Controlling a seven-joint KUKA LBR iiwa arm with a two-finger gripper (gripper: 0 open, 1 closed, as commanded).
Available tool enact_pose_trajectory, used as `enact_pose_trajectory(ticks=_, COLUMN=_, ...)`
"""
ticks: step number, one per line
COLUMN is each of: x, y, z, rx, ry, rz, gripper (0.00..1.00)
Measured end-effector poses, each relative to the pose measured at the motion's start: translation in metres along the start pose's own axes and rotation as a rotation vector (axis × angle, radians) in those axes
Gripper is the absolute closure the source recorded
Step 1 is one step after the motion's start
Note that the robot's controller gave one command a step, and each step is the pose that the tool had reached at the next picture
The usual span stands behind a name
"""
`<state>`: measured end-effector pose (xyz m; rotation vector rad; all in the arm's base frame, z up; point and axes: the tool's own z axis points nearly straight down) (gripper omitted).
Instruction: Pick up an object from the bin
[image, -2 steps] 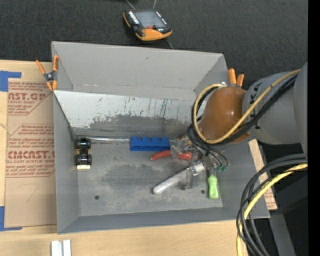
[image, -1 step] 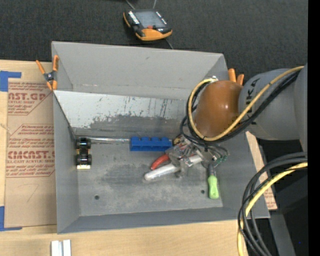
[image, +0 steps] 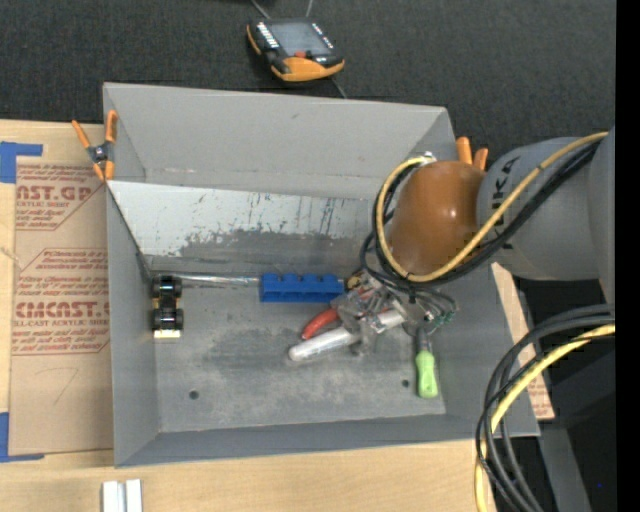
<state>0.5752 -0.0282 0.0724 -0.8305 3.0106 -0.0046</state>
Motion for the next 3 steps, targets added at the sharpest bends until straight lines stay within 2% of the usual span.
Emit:
enact_pose_trajectory(ticks=1, x=0.003, y=0.002, z=-0.015, rx=-0.007, ry=0.01, rz=-0.001, gripper=1.0)
enact_pose_trajectory(ticks=2, x=0.0, y=0.001, z=-0.049, rx=-0.002, ry=0.002, rz=0.0, gripper=1.0)
enact_pose_trajectory(ticks=3, x=-0.001, y=0.001, z=-0.068, rx=-0.002, ry=0.002, rz=0.0, gripper=1.0)
